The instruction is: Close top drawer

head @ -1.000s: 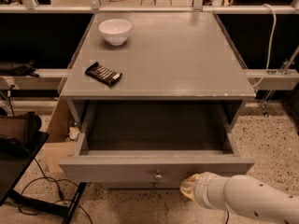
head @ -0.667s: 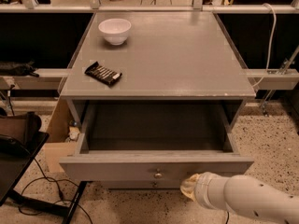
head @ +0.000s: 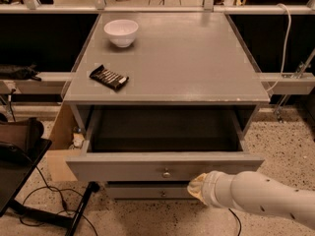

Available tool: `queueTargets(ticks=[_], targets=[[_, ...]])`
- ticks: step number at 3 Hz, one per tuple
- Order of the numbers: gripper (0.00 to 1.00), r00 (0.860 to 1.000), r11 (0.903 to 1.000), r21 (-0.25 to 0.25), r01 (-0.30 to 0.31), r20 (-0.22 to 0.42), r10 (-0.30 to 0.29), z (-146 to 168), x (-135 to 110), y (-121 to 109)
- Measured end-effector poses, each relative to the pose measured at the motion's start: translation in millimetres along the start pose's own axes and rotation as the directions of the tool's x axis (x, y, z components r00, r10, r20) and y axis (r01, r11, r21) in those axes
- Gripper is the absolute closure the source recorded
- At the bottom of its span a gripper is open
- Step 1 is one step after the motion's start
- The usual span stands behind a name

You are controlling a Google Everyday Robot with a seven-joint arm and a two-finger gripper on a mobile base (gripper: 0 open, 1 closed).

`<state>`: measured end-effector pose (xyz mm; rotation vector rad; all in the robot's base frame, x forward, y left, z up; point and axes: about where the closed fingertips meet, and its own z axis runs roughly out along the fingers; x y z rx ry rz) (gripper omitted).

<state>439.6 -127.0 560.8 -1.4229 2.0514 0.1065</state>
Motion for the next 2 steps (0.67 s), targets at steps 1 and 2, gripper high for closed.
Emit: queueTargets(ticks=[1,2], targets=[[1.0,1.0,0.9999,0.012,0.006,0.004,-0.006,7.8,-14.8,-31.9],[1.0,1.0,0.9999,0.012,0.006,0.004,-0.006,7.0,-14.5,-30.5]])
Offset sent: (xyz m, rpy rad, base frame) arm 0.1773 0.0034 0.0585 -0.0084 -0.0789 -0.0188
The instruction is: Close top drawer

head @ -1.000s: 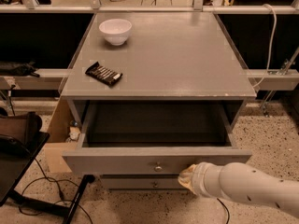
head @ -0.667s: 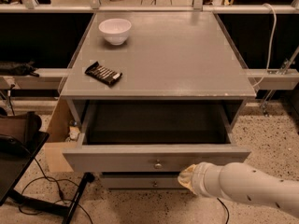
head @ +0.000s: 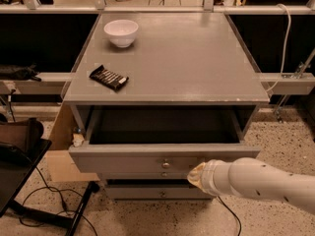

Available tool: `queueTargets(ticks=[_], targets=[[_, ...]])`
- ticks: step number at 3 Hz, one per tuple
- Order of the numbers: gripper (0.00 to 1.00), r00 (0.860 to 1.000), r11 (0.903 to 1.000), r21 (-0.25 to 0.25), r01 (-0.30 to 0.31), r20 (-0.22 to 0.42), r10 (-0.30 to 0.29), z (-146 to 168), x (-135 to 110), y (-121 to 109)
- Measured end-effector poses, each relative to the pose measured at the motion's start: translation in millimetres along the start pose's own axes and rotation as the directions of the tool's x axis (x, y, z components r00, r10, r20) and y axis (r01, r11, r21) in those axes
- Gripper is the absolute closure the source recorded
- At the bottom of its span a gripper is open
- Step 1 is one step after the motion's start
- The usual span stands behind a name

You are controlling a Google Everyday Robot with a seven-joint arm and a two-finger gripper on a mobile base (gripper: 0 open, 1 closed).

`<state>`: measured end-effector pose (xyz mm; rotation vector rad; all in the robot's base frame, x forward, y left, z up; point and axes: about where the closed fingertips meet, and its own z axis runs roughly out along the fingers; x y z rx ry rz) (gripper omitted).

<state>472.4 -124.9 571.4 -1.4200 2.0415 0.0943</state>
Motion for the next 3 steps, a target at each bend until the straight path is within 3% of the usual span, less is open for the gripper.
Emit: queueTargets(ticks=[1,2,3], targets=[[1.0,1.0,0.9999,0.016,0.003,0.005,-0.003,5.6,-13.8,-31.7],[1.0,1.0,0.9999,0.016,0.003,0.005,-0.003,5.2,-13.8,-30.8],[1.0,1.0,0.9997,0.022,-0.002,0.012,0.002,10.4,-21.5,-51.0]])
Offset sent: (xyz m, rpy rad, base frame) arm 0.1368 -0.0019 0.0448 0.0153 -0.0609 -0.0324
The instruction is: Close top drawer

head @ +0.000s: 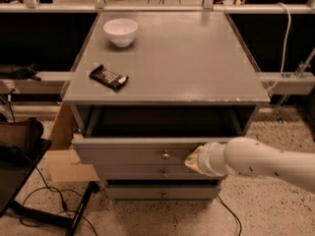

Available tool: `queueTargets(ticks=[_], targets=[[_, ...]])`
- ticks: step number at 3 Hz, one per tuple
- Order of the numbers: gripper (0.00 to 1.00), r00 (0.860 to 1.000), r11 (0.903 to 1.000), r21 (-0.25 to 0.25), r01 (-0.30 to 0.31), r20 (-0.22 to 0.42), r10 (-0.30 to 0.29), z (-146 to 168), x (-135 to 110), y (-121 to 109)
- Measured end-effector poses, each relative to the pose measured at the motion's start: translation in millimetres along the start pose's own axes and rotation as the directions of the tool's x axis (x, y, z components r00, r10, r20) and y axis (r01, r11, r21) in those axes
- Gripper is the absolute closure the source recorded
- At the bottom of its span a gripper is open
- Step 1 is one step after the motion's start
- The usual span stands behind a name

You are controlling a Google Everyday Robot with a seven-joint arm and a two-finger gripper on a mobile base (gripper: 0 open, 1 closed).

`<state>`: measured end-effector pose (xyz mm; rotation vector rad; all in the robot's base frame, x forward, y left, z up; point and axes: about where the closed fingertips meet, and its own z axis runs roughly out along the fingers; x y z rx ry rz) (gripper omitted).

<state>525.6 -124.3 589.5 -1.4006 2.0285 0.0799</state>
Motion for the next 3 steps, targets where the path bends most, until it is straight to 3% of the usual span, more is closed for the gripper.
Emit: queueTargets(ticks=[1,3], targets=[[0.84,1.0,1.0,0.0,0.0,0.0,0.0,-0.1,0.0,0.3],[0.37,1.0,1.0,0.0,0.0,0.0,0.0,-0.1,0.0,0.3]])
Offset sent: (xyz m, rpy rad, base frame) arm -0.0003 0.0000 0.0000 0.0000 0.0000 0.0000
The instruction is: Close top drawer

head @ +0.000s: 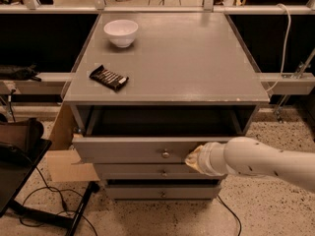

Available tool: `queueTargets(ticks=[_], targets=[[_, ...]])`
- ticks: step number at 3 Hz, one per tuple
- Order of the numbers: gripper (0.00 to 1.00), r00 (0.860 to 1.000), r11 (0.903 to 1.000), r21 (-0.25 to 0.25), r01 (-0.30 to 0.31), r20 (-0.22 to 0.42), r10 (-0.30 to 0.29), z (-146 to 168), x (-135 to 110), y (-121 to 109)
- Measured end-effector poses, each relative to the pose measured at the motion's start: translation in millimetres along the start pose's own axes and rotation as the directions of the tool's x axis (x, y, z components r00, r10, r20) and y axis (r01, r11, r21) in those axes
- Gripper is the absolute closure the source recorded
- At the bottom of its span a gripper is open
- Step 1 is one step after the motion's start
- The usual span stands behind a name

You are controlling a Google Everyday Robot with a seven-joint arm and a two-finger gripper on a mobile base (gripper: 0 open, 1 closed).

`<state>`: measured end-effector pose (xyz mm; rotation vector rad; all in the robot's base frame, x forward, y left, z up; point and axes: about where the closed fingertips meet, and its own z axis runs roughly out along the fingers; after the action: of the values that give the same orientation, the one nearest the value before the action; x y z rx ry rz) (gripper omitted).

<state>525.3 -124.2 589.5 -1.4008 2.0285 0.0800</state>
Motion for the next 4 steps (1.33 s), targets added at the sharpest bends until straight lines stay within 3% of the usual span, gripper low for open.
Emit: queueTargets(ticks=[1,2,4], targets=[[0.15,1.0,1.0,0.0,0.0,0.0,0.0,0.0,0.0,0.0],[0.0,1.0,1.0,0.0,0.0,0.0,0.0,0.0,-0.1,0.0],[0.0,0.999,0.9995,-0.026,0.019,-0.032,-0.02,-7.2,-2.8,2.6]])
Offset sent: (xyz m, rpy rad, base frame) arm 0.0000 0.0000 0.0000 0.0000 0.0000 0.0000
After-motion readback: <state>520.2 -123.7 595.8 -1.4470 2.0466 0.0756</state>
